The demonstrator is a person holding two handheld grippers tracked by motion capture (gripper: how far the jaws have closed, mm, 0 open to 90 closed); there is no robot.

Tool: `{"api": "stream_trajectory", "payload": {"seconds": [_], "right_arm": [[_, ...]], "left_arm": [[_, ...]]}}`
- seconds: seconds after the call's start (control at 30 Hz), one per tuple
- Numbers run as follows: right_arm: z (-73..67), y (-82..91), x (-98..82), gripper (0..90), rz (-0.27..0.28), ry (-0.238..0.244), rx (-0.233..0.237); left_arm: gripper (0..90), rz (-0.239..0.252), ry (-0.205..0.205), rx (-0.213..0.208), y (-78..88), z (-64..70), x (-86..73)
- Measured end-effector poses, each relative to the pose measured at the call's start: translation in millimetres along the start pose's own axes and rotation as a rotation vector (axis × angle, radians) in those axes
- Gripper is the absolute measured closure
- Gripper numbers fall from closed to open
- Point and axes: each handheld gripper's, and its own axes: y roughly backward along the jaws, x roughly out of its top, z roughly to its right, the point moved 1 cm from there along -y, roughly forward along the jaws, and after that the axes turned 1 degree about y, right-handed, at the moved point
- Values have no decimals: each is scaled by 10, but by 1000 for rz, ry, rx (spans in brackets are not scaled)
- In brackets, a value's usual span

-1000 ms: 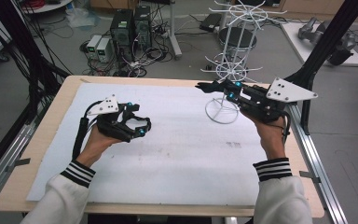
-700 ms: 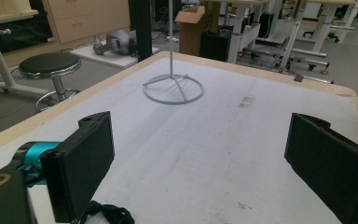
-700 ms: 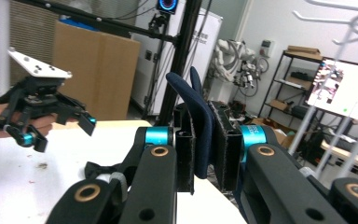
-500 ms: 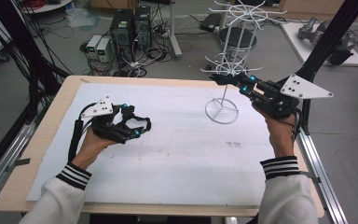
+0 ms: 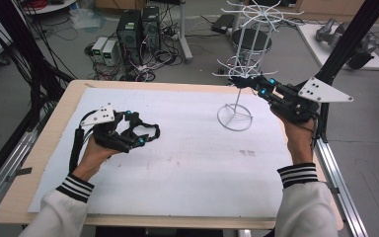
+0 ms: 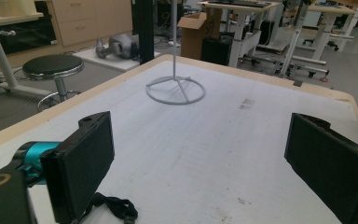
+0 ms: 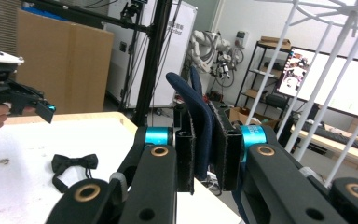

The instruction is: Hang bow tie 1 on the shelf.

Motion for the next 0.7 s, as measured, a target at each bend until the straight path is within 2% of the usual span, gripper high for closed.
{"api": "stream_trajectory", "payload": {"seconds": [0.57, 0.7], "right_arm": [[-4, 2, -152, 812, -25, -58, -53], [-4, 5, -196, 812, -29, -57, -54]], "left_arm": [[87, -4, -1, -3, -13, 12, -14], [87, -5, 2, -6, -19, 14, -19]]}}
